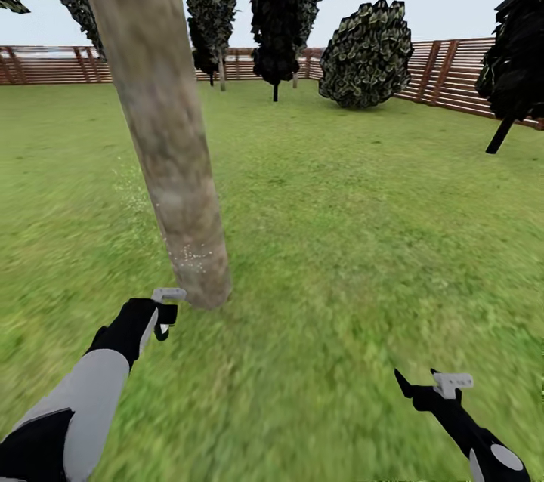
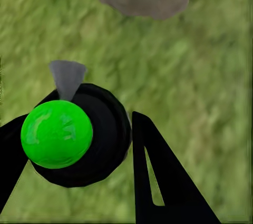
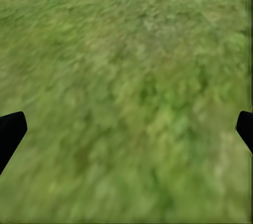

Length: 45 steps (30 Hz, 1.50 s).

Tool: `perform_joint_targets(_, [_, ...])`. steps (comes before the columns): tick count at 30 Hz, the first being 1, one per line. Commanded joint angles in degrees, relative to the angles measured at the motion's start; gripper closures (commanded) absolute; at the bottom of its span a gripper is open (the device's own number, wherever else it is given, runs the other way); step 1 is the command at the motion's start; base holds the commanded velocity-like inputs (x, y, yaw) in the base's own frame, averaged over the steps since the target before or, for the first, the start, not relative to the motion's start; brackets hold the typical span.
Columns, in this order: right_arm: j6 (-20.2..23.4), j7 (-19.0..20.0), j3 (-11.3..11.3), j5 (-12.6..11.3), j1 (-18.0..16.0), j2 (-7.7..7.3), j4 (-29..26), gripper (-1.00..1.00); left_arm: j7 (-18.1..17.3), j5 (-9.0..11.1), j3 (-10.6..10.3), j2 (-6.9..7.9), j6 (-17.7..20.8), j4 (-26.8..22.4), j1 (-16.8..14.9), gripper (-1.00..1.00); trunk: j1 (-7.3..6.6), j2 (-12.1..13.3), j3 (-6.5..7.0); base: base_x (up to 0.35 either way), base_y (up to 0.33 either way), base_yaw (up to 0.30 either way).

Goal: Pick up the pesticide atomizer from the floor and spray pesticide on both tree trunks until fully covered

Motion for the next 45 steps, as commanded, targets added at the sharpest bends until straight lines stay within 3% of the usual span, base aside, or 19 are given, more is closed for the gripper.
perform_joint_targets(1, [-0.4, 0.3, -0.3, 0.6, -0.1, 0.05, 0.0, -1.00, -0.5, -0.5, 0.3, 0.09, 1.9, -0.5, -1.0, 1.00, -0.01, 0.0, -0.01, 0.000, -0.002, -0.179])
perform_joint_targets(5, [-0.4, 0.2, -0.2, 0.4, -0.1, 0.15, 0.0, -1.00, -3.7, -0.7, 0.0, 0.82, 9.1, -5.8, -5.9, 1.00, -0.01, 0.0, 0.12, 0.000, -0.001, -0.136])
perform_joint_targets(9, [-0.4, 0.2, -0.2, 0.4, -0.1, 0.16, 0.1, -1.00, -4.9, -0.8, -0.2, 1.18, 12.5, -12.1, -6.4, 1.00, -0.01, 0.0, 0.13, -0.131, 0.000, -0.012])
perform_joint_targets(16, [-0.5, 0.2, -0.3, 0.4, -0.1, 0.17, -0.3, -1.00, -5.1, -0.8, -0.1, 1.23, 15.3, -14.0, -7.5, 1.00, -0.01, 0.0, 0.13, -0.120, 0.000, -0.001])
perform_joint_targets(18, [-0.5, 0.2, -0.3, 0.4, -0.1, 0.17, -0.4, -1.00, -5.1, -0.8, -0.1, 1.19, 17.4, -13.9, -9.9, 1.00, -0.01, 0.0, 0.13, -0.004, 0.000, 0.000])
perform_joint_targets(19, [-0.5, 0.2, -0.4, 0.4, -0.1, 0.17, -0.4, -1.00, -5.2, -0.7, -0.1, 1.13, 21.4, -13.7, -13.4, 1.00, -0.01, 0.0, 0.13, 0.000, 0.000, 0.000])
perform_joint_targets(21, [-0.4, 0.2, -0.4, 0.4, -0.1, 0.17, -0.4, -1.00, -5.2, -0.7, -0.2, 0.96, 23.7, -13.8, -15.9, 1.00, -0.01, 0.0, 0.13, 0.000, 0.000, 0.000])
perform_joint_targets(23, [-0.4, 0.2, -0.4, 0.4, -0.1, 0.17, -0.4, -1.00, -5.2, -0.7, -0.5, 0.92, 24.0, -13.9, -16.3, 1.00, -0.01, 0.0, 0.13, 0.000, 0.000, 0.000])
perform_joint_targets(26, [-0.5, 0.2, -0.3, 0.4, -0.1, 0.17, -0.4, -1.00, -5.3, -0.6, -3.6, 1.00, 23.8, -13.9, -15.2, 1.00, -0.01, 0.0, 0.13, -0.072, 0.000, 0.000])
perform_joint_targets(30, [-0.5, 0.2, -0.3, 0.4, -0.1, 0.17, -0.4, -1.00, -5.4, -0.5, -3.9, 0.53, 22.9, -13.7, -10.9, 1.00, -0.01, 0.0, 0.13, -0.298, 0.000, 0.000])
perform_joint_targets(34, [-0.4, 0.2, -0.3, 0.4, -0.1, 0.17, -0.4, -1.00, -5.5, -0.5, -4.1, 0.67, 21.5, -13.6, -9.8, 1.00, -0.01, 0.0, 0.13, -0.092, 0.000, 0.000])
perform_joint_targets(36, [-0.4, 0.2, -0.3, 0.4, -0.1, 0.17, -0.4, -1.00, -6.6, -0.4, -4.1, 0.78, 21.4, -13.8, -10.4, 1.00, -0.01, 0.0, 0.13, -0.008, 0.000, 0.000])
perform_joint_targets(38, [-0.4, 0.2, -0.3, 0.4, -0.1, 0.17, -0.4, -1.00, -10.2, -0.5, -4.3, 0.88, 21.4, -14.0, -11.1, 1.00, -0.01, 0.0, 0.13, -0.002, 0.000, 0.000])
perform_joint_targets(40, [-0.4, 0.2, -0.3, 0.4, -0.1, 0.17, -0.4, -1.00, -14.5, -0.8, -4.8, 1.14, 22.0, -14.1, -16.1, 1.00, -0.01, 0.0, 0.13, 0.000, 0.000, 0.000])
perform_joint_targets(41, [-0.4, 0.2, -0.3, 0.4, -0.1, 0.17, -0.4, -1.00, -15.1, -0.9, -4.9, 1.21, 22.2, -14.0, -18.2, 1.00, -0.01, 0.0, 0.13, 0.000, 0.000, 0.000])
perform_joint_targets(45, [-0.5, 0.2, -0.3, 0.4, -0.1, 0.17, -0.4, -1.00, -15.5, -0.9, -5.0, 1.13, 23.5, -13.7, -20.1, 1.00, -0.01, 0.0, 0.13, 0.000, 0.000, 0.000])
